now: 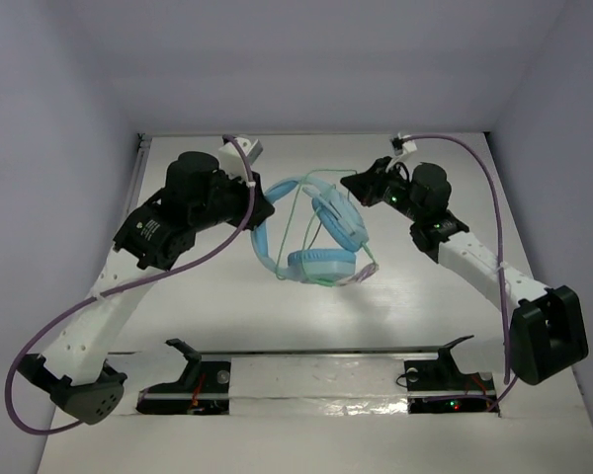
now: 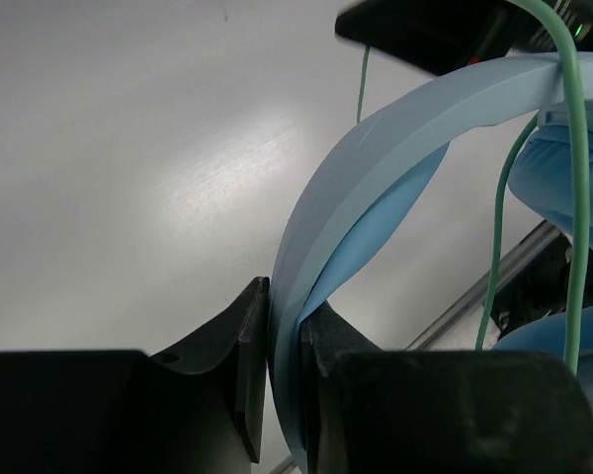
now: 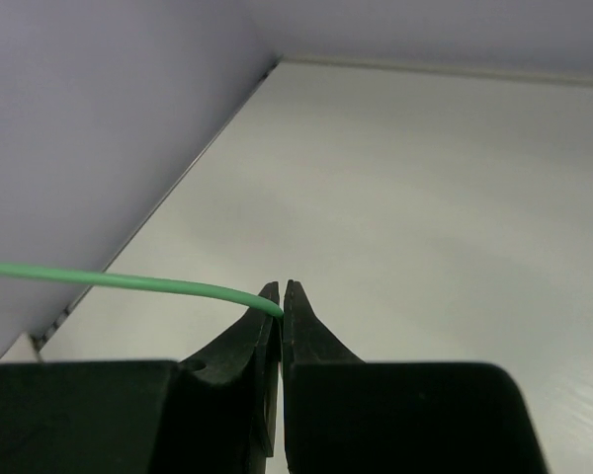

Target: Wrap the headphones

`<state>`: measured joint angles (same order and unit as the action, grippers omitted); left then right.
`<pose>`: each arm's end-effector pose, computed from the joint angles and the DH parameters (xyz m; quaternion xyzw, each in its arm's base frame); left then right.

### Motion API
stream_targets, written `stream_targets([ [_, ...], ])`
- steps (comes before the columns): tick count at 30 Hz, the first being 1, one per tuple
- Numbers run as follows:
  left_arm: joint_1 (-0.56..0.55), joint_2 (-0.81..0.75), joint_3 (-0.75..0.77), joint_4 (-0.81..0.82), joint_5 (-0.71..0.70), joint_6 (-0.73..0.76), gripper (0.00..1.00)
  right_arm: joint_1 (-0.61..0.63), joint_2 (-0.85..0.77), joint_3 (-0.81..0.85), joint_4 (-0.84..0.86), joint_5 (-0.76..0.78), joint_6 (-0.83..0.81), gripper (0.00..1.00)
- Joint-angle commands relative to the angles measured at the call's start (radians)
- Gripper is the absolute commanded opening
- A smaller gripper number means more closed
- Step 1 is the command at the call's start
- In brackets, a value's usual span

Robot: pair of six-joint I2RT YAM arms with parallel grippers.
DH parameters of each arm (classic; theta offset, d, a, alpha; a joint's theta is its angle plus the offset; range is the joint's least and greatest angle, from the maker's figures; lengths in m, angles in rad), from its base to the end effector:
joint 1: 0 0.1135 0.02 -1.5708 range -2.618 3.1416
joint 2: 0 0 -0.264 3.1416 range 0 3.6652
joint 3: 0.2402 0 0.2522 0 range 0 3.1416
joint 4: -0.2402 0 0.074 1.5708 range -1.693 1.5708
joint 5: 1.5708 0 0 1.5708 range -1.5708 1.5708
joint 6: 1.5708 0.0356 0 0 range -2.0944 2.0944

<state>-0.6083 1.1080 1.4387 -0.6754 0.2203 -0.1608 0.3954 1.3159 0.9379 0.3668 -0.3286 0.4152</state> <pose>0.1734 -0.1302 0.4493 0.2421 0.7786 -0.2979 0.4964 0.2825 0.1304 0.3331 -0.1081 0.7026 0.3804 0.5916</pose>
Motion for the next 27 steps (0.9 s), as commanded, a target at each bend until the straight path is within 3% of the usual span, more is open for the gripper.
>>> stream_targets([
  [1, 0.015, -0.004, 0.077, 0.216, 0.024, -0.112, 0.0, 0.029, 0.0, -0.036, 0.027, -0.113, 0.034, 0.0],
  [10, 0.088, 0.018, -0.081, 0.509, -0.169, -0.282, 0.0, 0.071, -0.026, -0.192, 0.176, -0.225, 0.217, 0.0],
  [18, 0.097, 0.058, -0.323, 0.848, -0.317, -0.466, 0.0, 0.089, 0.058, -0.315, 0.489, -0.219, 0.486, 0.01],
  [23, 0.097, 0.107, -0.415, 0.989, -0.406, -0.523, 0.0, 0.089, 0.163, -0.355, 0.636, -0.244, 0.574, 0.12],
  [26, 0.097, 0.15, -0.428, 1.031, -0.443, -0.54, 0.0, 0.089, 0.21, -0.382, 0.694, -0.244, 0.596, 0.13],
  [27, 0.097, 0.164, -0.432, 1.042, -0.45, -0.542, 0.0, 0.089, 0.224, -0.389, 0.714, -0.245, 0.612, 0.18],
])
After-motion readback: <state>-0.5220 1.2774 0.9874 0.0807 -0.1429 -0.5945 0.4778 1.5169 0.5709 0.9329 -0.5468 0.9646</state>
